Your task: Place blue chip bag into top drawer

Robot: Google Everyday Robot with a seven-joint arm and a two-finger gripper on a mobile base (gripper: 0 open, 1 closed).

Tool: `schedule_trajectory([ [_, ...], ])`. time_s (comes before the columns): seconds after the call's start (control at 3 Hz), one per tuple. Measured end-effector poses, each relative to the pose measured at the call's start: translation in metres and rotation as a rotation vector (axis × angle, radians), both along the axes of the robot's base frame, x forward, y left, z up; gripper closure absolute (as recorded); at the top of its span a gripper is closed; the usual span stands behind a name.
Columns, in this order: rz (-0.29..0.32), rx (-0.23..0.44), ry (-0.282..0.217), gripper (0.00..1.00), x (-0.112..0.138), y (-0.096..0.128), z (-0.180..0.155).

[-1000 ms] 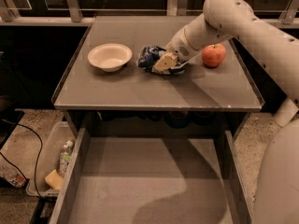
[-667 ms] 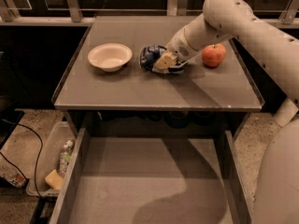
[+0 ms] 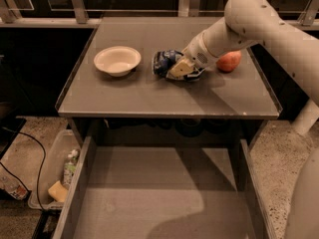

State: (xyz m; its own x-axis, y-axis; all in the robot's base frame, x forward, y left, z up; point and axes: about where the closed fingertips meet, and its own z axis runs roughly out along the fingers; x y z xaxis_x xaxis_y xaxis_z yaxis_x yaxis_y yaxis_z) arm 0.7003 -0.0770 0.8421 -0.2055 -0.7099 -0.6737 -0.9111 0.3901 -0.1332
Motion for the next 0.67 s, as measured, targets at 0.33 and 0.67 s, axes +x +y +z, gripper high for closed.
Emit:
schedule_trajectory([
  [0.33,-0.012,0.014,-0.022,1.00,-0.020,-0.015,0.010],
  [0.67,0.000,0.051,-0.055,1.00,-0.046,-0.029,0.031],
])
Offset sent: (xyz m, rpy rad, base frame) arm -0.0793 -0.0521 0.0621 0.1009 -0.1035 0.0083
